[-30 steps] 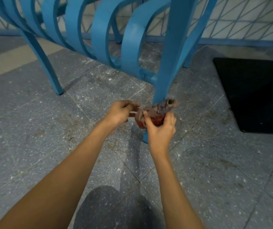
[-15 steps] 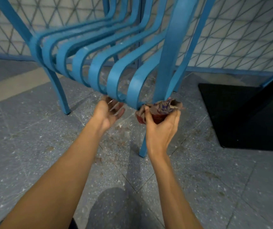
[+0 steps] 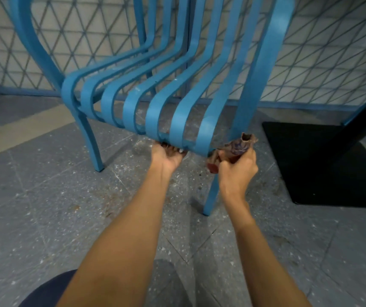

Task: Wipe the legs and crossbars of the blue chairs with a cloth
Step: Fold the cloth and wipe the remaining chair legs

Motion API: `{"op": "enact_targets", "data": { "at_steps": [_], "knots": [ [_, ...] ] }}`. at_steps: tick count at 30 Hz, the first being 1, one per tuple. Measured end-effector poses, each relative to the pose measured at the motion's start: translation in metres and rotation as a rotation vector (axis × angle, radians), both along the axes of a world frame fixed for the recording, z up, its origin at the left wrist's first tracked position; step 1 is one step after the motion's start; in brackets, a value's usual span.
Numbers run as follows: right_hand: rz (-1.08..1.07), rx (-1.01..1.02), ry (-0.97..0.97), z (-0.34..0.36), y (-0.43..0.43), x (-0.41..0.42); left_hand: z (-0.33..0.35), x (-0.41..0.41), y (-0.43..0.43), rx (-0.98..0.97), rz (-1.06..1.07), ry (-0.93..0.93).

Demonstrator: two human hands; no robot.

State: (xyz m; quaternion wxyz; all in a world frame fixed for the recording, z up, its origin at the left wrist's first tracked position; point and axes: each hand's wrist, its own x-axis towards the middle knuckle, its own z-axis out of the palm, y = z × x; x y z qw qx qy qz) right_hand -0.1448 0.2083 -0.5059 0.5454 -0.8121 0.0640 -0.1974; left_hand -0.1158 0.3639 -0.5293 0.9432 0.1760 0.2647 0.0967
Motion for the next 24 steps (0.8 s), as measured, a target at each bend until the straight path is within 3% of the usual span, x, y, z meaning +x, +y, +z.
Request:
{"op": "enact_targets", "data": {
  "at_steps": [11, 14, 17, 21, 24],
  "knots": [
    [-0.081, -0.079, 0.128, 0.028, -0.107, 0.039, -0.001, -0.005, -0.107, -0.218, -0.082, -0.069],
    [-0.129, -0.072, 0.176, 0.033, -0.125, 0.051, 0.003, -0.011, -0.123, -0.175, -0.209, -0.049],
    [-0.199, 0.005, 0.241, 0.034, -0.128, 0.051, 0.005, -0.022, -0.122, 0.027, -0.394, 0.019],
    [-0.274, 0.341, 0.404, 0.013, -0.1, 0.017, 0.001, -0.045, -0.085, 0.639, -0.683, 0.177],
    [-0.145, 0.532, 0.563, -0.018, -0.067, -0.007, -0.004, -0.075, -0.034, 1.037, -0.841, 0.351]
  ]
}}
